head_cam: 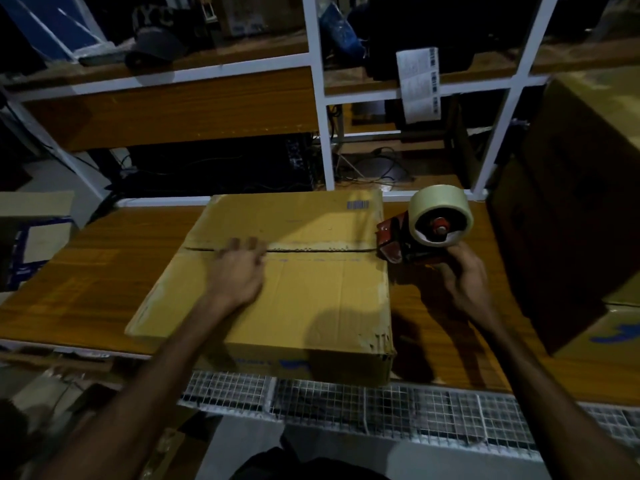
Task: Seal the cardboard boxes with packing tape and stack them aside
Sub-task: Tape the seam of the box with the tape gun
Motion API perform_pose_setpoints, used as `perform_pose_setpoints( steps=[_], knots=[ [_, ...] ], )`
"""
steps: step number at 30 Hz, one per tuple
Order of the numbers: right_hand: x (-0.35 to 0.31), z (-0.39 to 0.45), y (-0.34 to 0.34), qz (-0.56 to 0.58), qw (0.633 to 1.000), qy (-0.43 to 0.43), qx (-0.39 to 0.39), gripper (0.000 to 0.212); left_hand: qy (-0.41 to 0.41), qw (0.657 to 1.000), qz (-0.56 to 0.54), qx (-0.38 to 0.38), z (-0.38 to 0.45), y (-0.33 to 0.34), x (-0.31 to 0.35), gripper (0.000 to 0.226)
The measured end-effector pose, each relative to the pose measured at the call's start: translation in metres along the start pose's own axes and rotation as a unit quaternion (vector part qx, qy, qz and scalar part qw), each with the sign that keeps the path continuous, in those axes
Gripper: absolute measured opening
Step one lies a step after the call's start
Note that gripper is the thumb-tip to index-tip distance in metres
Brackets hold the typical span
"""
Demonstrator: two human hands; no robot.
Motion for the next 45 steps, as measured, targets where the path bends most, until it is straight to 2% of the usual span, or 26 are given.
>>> perform_pose_setpoints(
  steps=[1,4,7,13,23,29,36,40,45],
  knots=[
    [-0.002,-0.004,0.003,0.016,1.0,0.006,0.015,0.031,0.002,0.999,-0.045,-0.013,0.002,0.001,0.04,0.05],
    [-0.012,-0.012,0.008,0.044,0.998,0.022,0.044,0.034,-0.004,0.99,-0.114,-0.083,0.009,0.013,0.142,0.101],
    [-0.012,-0.016,0.013,0.072,0.995,0.048,0.045,0.033,0.013,0.987,-0.117,-0.113,0.021,0.02,0.198,0.119],
    [-0.006,-0.02,0.019,0.09,0.993,0.073,0.038,0.038,0.034,0.988,-0.107,-0.109,0.032,0.024,0.199,0.101],
    [-0.027,-0.012,0.01,-0.029,0.999,0.001,0.025,0.03,0.071,0.986,-0.109,-0.1,0.025,0.023,0.167,0.093],
    [-0.024,-0.035,-0.017,-0.109,0.993,0.037,0.018,0.041,0.085,0.986,-0.092,-0.106,0.032,0.023,0.134,0.09],
    [-0.055,-0.036,-0.015,-0.222,0.973,0.053,-0.021,0.051,0.11,0.986,-0.055,-0.113,0.038,0.029,0.109,0.089],
    [-0.068,-0.032,-0.017,-0.244,0.967,0.057,-0.038,0.049,0.118,0.985,-0.057,-0.114,0.037,0.03,0.106,0.089],
    [-0.07,-0.038,-0.035,-0.268,0.958,0.078,-0.061,0.061,0.115,0.985,-0.054,-0.114,0.039,0.027,0.097,0.087]
  ],
)
Point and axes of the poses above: each hand's wrist, its own z-axis towards the middle knuckle, its own y-axis out of the palm, x = y × z, the point moved 3 cm from there along z, towards the middle knuckle, and after that the axes turned 5 degrees about y, right-handed, at the moved point
